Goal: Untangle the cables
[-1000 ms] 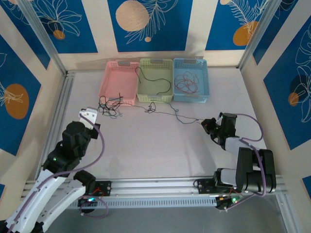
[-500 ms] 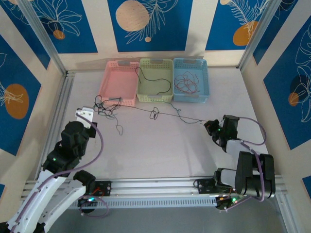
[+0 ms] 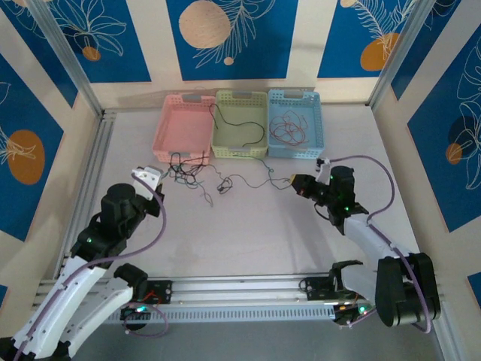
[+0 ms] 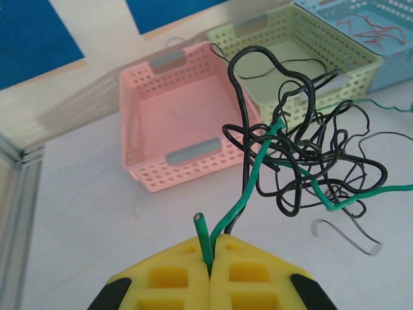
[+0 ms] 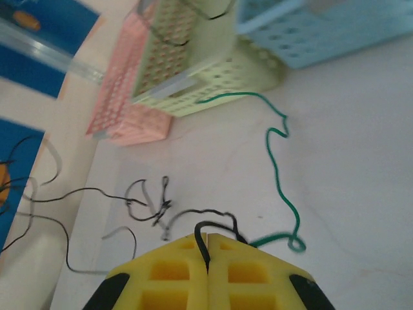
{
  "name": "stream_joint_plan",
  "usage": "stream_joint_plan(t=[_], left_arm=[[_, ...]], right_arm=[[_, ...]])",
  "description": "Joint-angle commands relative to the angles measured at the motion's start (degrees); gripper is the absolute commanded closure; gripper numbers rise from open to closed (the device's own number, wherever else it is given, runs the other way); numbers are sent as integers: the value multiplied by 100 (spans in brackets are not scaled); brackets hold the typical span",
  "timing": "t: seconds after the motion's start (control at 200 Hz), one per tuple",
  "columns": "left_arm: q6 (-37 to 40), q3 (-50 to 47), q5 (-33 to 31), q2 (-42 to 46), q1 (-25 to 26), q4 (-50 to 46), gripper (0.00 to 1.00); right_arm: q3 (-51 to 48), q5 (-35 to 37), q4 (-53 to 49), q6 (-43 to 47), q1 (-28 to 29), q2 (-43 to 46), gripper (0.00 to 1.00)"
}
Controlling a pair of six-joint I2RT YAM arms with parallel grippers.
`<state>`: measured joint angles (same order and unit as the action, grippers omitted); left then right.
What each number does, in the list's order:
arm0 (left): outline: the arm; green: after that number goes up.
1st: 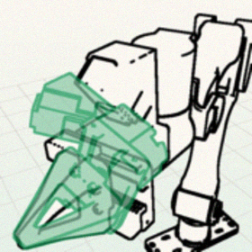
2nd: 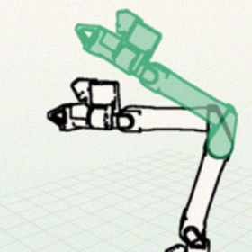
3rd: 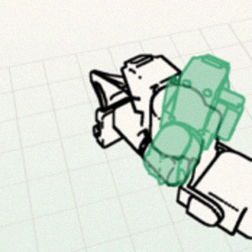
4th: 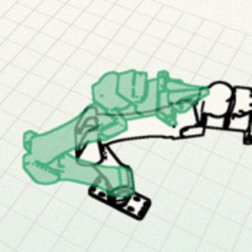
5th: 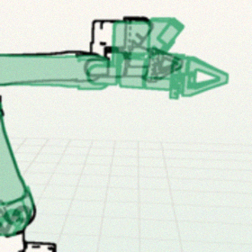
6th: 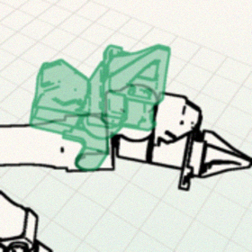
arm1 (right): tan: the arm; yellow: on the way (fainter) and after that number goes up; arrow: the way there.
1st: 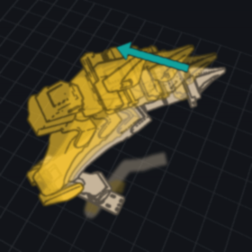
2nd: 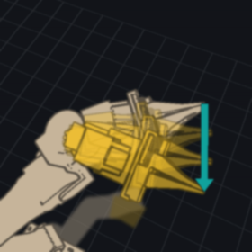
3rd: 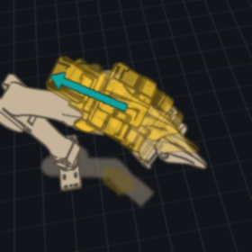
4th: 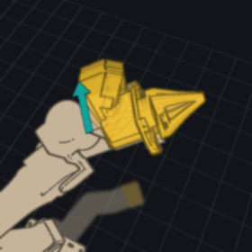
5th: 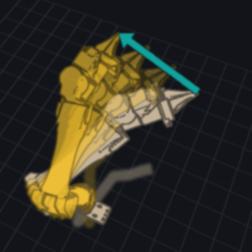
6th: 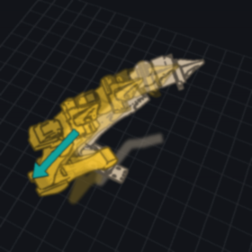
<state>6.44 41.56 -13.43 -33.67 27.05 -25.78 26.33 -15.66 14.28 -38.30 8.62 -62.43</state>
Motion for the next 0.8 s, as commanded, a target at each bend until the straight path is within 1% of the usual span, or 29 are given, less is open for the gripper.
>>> stream_joint_plan(t=[0.0, 0.165, 0.21, 0.245, 0.32, 0.405, 0.465, 0.56, 0.655, 0.735, 0.795], left_arm=[[-95, 63, 410, 9, -59, 200, 100], [-91, 63, 446, -8, -57, 204, 100], [-90, 65, 447, -17, -59, 202, 100], [-90, 65, 447, -11, -59, 194, 100], [-90, 63, 436, -4, -56, 188, 100], [-90, 63, 438, 1, -57, 195, 100], [-90, 63, 433, 1, -47, 188, 100], [-90, 63, 433, 10, -57, 193, 100], [-90, 63, 434, 8, -51, 188, 100], [-90, 63, 429, 7, -51, 193, 100], [-90, 66, 429, 10, -51, 194, 100]], right_arm=[[314, 8, -565, 802, 303, 42, 100], [660, 64, -1045, 1321, 749, -27, 100], [742, 142, -1178, 1441, 872, -49, 97], [781, 176, -1238, 1504, 933, -66, 92], [781, 37, -1173, 1525, 976, -92, 77], [756, -68, -1067, 1497, 994, -77, 57], [723, -100, -1004, 1488, 1003, -27, 50], [665, -109, -927, 1483, 1012, 87, 46], [624, -8, -919, 1480, 1014, 168, 45], [626, 287, -1013, 1443, 1006, 161, 44], [685, 642, -1171, 1422, 1007, 48, 44]])
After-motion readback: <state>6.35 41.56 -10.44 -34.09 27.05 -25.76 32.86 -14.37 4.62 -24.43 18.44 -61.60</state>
